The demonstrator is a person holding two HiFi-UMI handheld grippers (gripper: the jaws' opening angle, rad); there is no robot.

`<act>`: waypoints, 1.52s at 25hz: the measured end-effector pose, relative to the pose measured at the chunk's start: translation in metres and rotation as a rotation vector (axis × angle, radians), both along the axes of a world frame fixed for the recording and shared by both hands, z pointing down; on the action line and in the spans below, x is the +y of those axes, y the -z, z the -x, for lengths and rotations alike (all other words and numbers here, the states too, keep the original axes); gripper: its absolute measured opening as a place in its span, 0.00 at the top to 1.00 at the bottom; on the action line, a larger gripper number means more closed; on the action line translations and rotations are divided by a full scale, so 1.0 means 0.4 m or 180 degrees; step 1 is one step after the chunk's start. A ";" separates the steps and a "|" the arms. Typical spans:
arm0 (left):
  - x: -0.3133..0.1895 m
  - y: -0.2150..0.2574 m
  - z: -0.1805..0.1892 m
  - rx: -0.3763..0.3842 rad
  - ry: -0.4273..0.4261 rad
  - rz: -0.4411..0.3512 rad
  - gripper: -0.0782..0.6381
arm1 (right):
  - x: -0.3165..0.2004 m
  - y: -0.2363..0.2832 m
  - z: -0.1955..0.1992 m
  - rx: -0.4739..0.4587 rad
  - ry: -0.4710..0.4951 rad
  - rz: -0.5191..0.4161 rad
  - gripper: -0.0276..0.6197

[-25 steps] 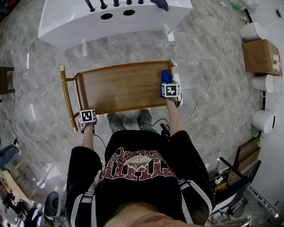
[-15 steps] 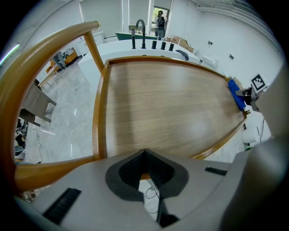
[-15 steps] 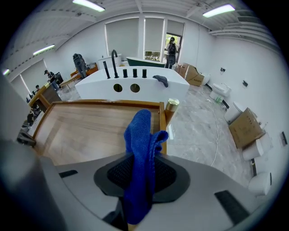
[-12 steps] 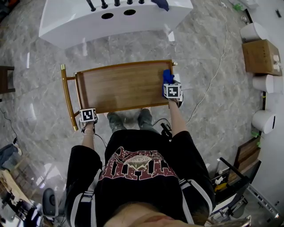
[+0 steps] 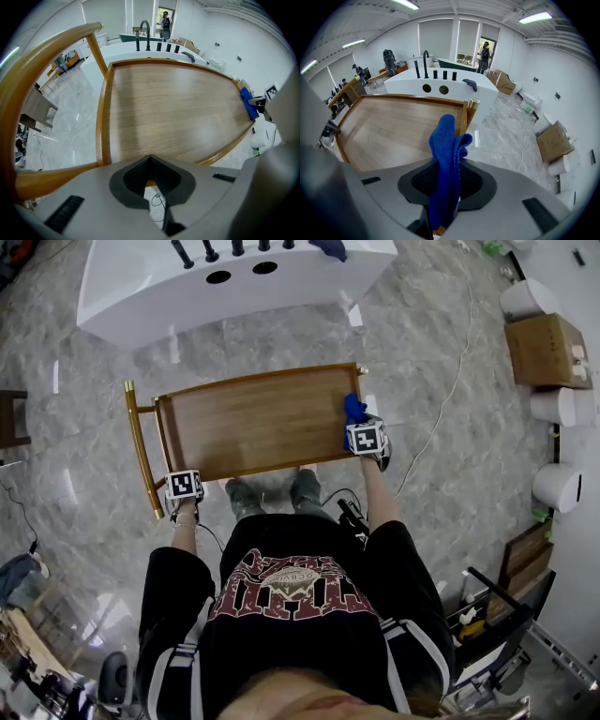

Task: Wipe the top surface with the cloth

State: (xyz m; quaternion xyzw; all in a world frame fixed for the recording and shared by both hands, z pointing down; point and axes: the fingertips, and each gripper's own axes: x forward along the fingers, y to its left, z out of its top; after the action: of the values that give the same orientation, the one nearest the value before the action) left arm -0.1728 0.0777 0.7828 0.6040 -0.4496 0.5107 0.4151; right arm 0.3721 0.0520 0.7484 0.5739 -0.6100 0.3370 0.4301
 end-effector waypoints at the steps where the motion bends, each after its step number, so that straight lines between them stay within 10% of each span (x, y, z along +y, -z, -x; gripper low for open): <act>1: 0.001 -0.001 0.000 0.0004 -0.0003 0.0008 0.82 | 0.002 0.000 0.001 0.0032 0.0026 0.0011 0.79; 9: 0.004 -0.001 0.002 0.0006 0.0063 -0.0105 0.82 | 0.057 -0.019 0.042 0.0015 0.0244 0.0159 0.80; 18: 0.009 0.006 0.000 0.0039 0.0057 -0.0144 0.82 | 0.094 -0.025 0.085 -0.0173 -0.0294 0.0163 0.81; 38: 0.004 0.008 0.007 0.0206 0.0098 -0.0236 0.82 | 0.069 -0.047 0.325 -0.0383 0.0049 0.0218 0.81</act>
State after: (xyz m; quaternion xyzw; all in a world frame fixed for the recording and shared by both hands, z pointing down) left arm -0.1756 0.0792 0.7796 0.6282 -0.4637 0.4674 0.4145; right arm 0.2422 0.0795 0.7670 0.5328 -0.6273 0.3883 0.4146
